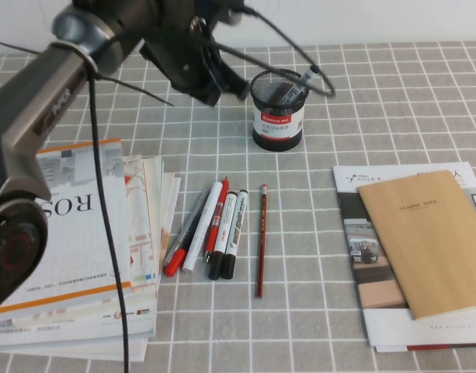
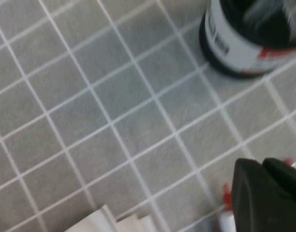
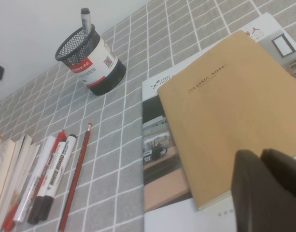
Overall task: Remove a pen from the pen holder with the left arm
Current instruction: Pick up the pen from the pen holder
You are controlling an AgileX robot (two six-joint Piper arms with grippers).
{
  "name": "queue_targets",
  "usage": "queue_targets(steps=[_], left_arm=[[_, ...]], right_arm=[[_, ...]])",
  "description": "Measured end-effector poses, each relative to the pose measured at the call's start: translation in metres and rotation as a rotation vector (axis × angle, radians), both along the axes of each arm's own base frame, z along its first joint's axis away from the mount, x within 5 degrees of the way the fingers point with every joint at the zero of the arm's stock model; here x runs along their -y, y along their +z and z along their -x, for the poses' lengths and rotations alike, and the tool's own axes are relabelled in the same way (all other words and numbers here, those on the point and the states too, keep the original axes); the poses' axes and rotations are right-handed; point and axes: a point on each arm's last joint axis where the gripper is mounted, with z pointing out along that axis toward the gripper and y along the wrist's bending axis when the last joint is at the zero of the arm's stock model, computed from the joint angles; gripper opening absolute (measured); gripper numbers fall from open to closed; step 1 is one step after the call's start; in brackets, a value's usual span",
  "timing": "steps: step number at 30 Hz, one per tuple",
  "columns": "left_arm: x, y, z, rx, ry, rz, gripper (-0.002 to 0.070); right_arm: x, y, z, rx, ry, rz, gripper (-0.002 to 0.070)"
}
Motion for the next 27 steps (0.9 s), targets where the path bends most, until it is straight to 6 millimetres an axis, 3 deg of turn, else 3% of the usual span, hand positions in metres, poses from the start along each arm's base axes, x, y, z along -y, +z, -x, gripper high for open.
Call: queue_targets(steps=[4,10,13,17,19,22,27], left_arm=[[-0.009,0.012,-0.007,-0.012,0.085,0.147,0.0000],[-0.019,0.005,-0.024,-0.009,0.161,0.262,0.0022],[-0.005,0.000,-0.026,0.022,0.144,0.298,0.0112],[0.014,-0.009,-0.030,0.072,0.128,0.360,0.0348],[0.021,-0.015,-0.033,0.080,0.142,0.388,0.0429],[0.024,-0.026,-0.040,0.081,0.173,0.419,0.0479],[0.030,-0.046,-0.047,0.053,0.202,0.459,0.0494]], right_arm=[[0.000,0.000,0.000,0.000,0.000,0.000,-0.0013],[0.000,0.000,0.000,0.000,0.000,0.000,-0.0012],[0.000,0.000,0.000,0.000,0.000,0.000,-0.0013],[0.000,0.000,0.000,0.000,0.000,0.000,-0.0013],[0.000,0.000,0.000,0.000,0.000,0.000,-0.0013],[0.000,0.000,0.000,0.000,0.000,0.000,-0.0013],[0.000,0.000,0.000,0.000,0.000,0.000,-0.0013]])
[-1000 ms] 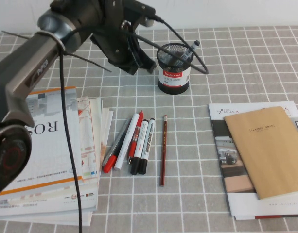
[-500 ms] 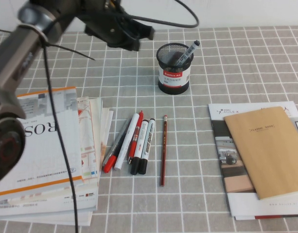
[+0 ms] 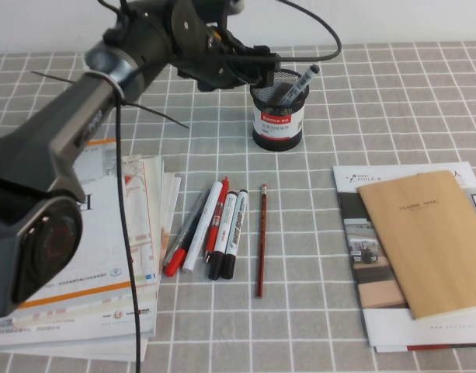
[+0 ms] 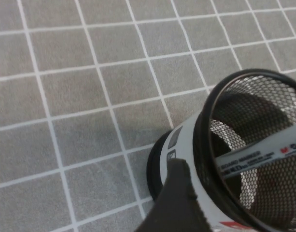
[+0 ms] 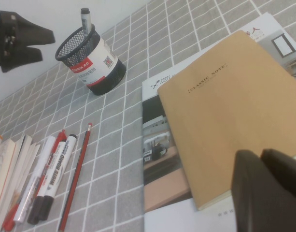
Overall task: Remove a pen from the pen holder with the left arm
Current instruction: Pick up the pen from the pen holder
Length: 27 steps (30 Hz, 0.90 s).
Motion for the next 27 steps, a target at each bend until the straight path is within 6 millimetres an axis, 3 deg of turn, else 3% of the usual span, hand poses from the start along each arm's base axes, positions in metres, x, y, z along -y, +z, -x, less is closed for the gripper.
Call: queue_targets(steps=[6,10,18,23,27], left_arm=[[0.004,-0.024,-0.007,-0.025,0.013,0.014,0.0479],[0.005,-0.023,-0.011,0.008,0.029,0.038,0.0468],[0.010,-0.021,-0.011,0.037,0.030,0.054,0.0279],[0.012,-0.023,-0.009,0.019,0.021,0.045,0.0248],[0.013,-0.037,-0.009,-0.023,0.016,0.026,0.0244]], right_arm=[[0.000,0.000,0.000,0.000,0.000,0.000,-0.0013],[0.000,0.000,0.000,0.000,0.000,0.000,-0.0013],[0.000,0.000,0.000,0.000,0.000,0.000,-0.0013],[0.000,0.000,0.000,0.000,0.000,0.000,-0.0013],[0.000,0.000,0.000,0.000,0.000,0.000,-0.0013]])
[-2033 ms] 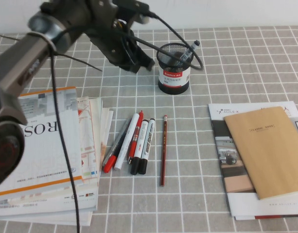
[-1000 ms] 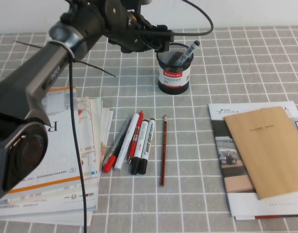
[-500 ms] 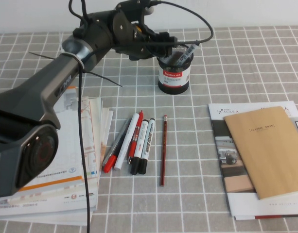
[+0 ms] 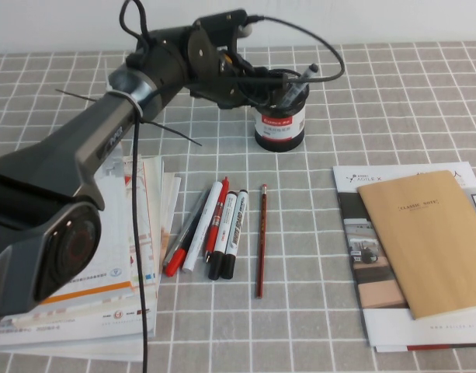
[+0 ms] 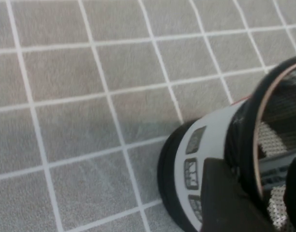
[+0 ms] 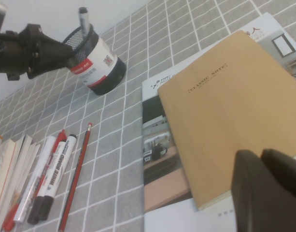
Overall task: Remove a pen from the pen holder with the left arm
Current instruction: Pick up the pen from the pen holder
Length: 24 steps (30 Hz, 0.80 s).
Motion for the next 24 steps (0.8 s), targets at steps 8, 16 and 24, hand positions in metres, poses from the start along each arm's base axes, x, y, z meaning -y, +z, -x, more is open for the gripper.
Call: queue_targets(steps=[8,16,24], left_arm=[[-0.001,-0.002,0.000,0.003,-0.026,-0.041,0.0060],[-0.003,0.024,0.003,0.014,-0.071,-0.097,0.0032],[-0.027,0.070,0.015,-0.016,-0.081,-0.175,0.0032]], right_arm=[[0.000,0.000,0.000,0.000,0.000,0.000,-0.0013],[0.000,0.000,0.000,0.000,0.000,0.000,-0.0013],[0.000,0.000,0.000,0.000,0.000,0.000,-0.0013]])
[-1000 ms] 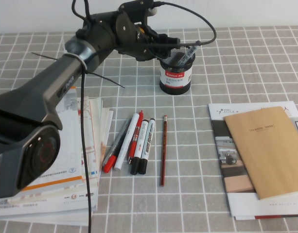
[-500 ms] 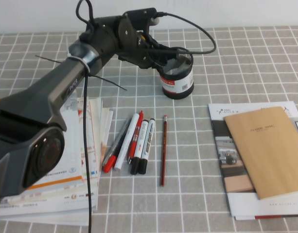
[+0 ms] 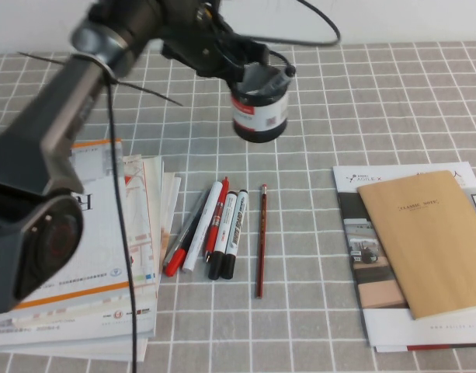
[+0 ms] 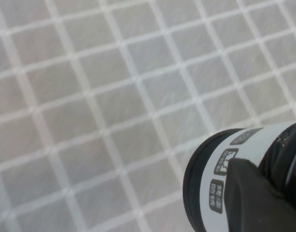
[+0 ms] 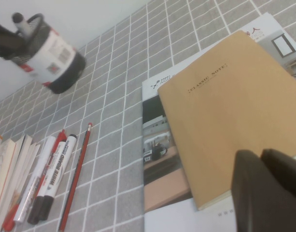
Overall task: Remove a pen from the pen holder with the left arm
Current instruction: Pick up the pen from the pen holder
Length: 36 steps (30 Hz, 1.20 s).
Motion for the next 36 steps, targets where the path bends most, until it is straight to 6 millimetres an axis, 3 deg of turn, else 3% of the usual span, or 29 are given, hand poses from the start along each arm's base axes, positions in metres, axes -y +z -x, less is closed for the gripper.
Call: queue_targets(steps=[3,12,17,29,36], left_arm=[[-0.020,0.011,0.005,-0.064,0.015,-0.028,0.0032],[-0.063,0.010,-0.009,-0.114,0.090,-0.023,0.0032],[-0.064,0.006,-0.011,-0.120,0.095,-0.037,0.0032],[-0.059,-0.050,-0.027,-0.220,0.095,-0.075,0.0032],[-0.060,-0.050,-0.027,-0.224,0.096,-0.058,0.0032]], right_arm=[[0.000,0.000,0.000,0.000,0.000,0.000,-0.0013],[0.000,0.000,0.000,0.000,0.000,0.000,-0.0013],[0.000,0.000,0.000,0.000,0.000,0.000,-0.0013],[0.000,0.000,0.000,0.000,0.000,0.000,-0.0013],[0.000,0.000,0.000,0.000,0.000,0.000,-0.0013]])
